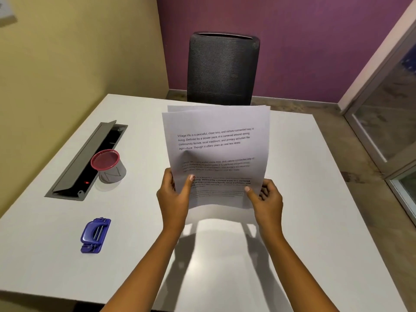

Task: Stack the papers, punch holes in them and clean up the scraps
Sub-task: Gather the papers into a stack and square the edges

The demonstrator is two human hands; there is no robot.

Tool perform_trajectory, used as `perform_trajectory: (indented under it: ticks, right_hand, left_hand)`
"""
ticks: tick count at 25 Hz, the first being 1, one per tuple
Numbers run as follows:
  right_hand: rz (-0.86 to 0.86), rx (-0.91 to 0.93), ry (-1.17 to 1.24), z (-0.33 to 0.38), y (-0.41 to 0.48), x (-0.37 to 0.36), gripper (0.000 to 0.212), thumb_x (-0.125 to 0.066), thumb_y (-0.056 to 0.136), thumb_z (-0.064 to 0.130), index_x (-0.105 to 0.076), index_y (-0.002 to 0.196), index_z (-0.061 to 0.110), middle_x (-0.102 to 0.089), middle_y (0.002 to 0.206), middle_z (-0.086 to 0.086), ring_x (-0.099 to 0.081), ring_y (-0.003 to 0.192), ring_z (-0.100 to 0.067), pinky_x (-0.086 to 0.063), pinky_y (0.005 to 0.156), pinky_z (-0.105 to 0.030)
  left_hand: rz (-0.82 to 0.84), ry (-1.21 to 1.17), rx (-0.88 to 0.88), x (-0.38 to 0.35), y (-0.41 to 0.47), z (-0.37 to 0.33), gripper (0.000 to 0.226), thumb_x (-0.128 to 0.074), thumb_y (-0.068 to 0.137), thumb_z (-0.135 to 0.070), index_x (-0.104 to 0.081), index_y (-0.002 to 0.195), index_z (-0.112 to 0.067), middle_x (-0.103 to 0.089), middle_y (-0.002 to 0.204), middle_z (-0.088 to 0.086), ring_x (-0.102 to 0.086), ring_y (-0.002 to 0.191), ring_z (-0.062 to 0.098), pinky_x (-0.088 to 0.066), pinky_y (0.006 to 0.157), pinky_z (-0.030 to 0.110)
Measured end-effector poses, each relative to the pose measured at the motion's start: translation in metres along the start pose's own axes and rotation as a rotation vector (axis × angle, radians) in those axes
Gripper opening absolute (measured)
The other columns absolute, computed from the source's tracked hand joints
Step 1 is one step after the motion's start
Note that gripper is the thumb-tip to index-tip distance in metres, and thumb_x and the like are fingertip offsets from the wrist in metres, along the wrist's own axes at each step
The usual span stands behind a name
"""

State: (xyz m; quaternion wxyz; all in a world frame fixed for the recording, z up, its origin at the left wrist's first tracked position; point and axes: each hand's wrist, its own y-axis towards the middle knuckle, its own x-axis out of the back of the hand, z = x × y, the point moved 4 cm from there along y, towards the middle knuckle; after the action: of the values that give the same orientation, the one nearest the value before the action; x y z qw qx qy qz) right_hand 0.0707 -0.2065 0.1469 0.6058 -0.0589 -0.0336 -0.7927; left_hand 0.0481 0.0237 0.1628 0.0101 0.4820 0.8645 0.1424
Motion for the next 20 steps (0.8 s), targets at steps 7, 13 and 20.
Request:
perform_trajectory:
  ticks: [7,13,20]
  right_hand:
    - [-0.049,0.029,0.068,0.001,0.012,-0.002,0.015,-0.074,0.082,0.018,-0.062,0.092,0.019,-0.073,0.096,0.001,-0.069,0.091,-0.014,-0.056,0.086,-0.032]
    - [-0.113,0.062,0.117,0.006,0.027,-0.011,0.018,-0.069,0.086,0.013,-0.056,0.092,0.024,-0.070,0.100,0.001,-0.068,0.092,-0.010,-0.053,0.081,-0.021]
    - [-0.061,0.058,0.084,-0.011,0.041,-0.020,0.026,-0.064,0.089,0.008,-0.056,0.102,0.029,-0.068,0.102,0.005,-0.065,0.098,-0.015,-0.051,0.086,-0.028]
  left_hand:
    - [-0.023,-0.069,0.028,-0.008,0.015,0.001,0.014,-0.064,0.093,-0.026,-0.061,0.094,-0.039,-0.070,0.091,-0.022,-0.065,0.084,0.000,-0.052,0.074,0.013]
    - [-0.021,-0.097,0.030,-0.023,0.022,0.001,0.011,-0.062,0.093,-0.030,-0.060,0.095,-0.041,-0.069,0.091,-0.018,-0.063,0.083,0.001,-0.050,0.073,0.013]
    - [-0.045,-0.163,0.079,-0.028,0.041,0.019,0.006,-0.067,0.085,-0.039,-0.063,0.089,-0.037,-0.068,0.084,-0.016,-0.062,0.079,0.002,-0.051,0.074,0.022]
